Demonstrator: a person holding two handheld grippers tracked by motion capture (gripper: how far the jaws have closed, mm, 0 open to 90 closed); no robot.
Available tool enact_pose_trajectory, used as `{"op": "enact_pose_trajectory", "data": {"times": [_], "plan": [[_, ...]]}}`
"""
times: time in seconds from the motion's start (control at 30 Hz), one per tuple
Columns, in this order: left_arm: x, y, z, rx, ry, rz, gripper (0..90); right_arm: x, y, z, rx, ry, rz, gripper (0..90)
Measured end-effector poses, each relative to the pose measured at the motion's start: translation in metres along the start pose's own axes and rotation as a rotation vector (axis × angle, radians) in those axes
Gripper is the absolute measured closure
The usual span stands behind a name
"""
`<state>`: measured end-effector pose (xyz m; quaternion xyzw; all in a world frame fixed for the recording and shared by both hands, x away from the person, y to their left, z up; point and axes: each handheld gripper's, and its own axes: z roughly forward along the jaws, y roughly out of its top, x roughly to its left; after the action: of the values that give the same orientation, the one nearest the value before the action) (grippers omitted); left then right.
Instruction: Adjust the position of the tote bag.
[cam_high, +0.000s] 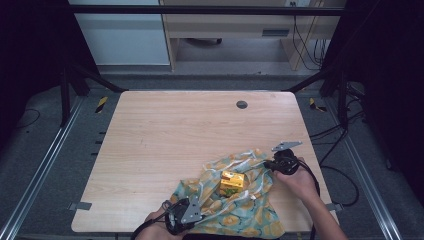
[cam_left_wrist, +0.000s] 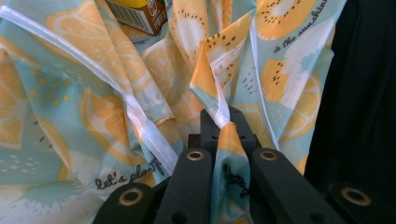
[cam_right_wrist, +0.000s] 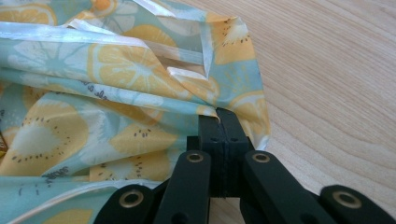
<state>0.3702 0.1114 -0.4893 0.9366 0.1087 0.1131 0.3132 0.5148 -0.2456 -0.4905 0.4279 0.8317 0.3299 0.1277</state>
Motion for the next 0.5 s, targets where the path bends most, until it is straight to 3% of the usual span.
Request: {"op": "enact_pose_trajectory", "data": {"times": [0.5], "plan": [[0.0003, -0.0023, -0.0025, -0.014, 0.016, -0.015, 86.9, 0.0034, -0.0020, -0.0014, 0.014, -0.030, -0.040, 88.1]]}}
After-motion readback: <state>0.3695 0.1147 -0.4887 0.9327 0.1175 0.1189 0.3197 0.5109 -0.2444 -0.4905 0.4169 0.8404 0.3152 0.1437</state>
